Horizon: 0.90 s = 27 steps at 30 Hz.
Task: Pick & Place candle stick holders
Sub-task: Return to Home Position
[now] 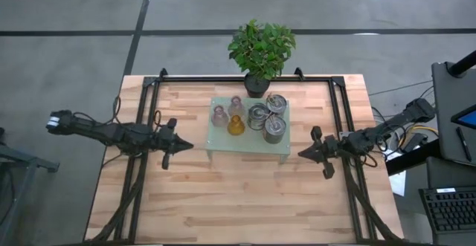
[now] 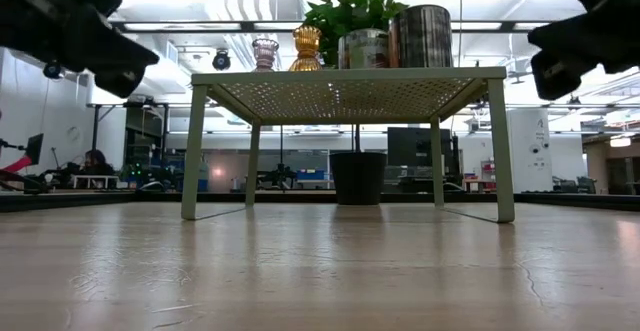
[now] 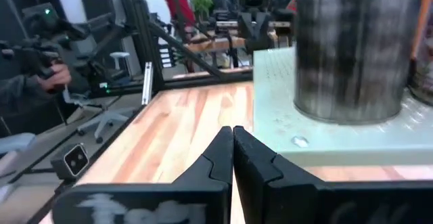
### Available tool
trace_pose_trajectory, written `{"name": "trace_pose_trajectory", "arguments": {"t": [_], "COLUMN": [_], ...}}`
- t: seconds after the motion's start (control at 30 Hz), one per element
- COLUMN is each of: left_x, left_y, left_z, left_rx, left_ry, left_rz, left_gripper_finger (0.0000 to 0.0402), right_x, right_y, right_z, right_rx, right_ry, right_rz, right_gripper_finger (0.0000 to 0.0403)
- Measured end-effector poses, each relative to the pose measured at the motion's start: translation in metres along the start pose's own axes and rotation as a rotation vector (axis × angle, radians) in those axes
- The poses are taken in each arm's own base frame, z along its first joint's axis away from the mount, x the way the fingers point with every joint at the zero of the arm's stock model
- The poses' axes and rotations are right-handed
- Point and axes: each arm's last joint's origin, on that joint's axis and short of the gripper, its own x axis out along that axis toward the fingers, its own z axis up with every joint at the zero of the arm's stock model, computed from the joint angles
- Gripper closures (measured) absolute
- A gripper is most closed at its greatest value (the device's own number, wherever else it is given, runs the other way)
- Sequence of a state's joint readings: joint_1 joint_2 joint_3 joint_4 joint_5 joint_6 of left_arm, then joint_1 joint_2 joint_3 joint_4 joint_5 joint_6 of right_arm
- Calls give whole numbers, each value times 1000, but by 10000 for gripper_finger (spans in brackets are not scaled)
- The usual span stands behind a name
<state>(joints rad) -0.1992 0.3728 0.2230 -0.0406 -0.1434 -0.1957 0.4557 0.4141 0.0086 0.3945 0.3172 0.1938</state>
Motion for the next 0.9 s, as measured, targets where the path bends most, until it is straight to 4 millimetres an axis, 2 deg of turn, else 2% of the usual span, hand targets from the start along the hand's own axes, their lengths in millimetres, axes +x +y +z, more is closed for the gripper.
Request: {"name": "trace_pose_trajectory", "arguments": {"t": [0.13, 0.43, 0.6, 0.9], "left_x": [-7, -19, -20, -18], "left_y": [3, 11, 12, 12], "left_z": [-11, -33, -32, -34], "left_rx": [56, 67, 84, 78], "left_ry": [-43, -139, -165, -137], "left_rz": [-2, 37, 72, 76], "left_gripper_finger": [396, 392, 387, 390], "right_x": [-3, -10, -9, -8], "right_y": [-2, -4, -8, -9], "right_z": [3, 12, 10, 5], "right_rx": [9, -123, -61, -109], "right_ry": [-23, -110, -101, -42], "right_rz": [-10, -44, -109, -110], "right_gripper_finger": [394, 394, 394, 394]}}
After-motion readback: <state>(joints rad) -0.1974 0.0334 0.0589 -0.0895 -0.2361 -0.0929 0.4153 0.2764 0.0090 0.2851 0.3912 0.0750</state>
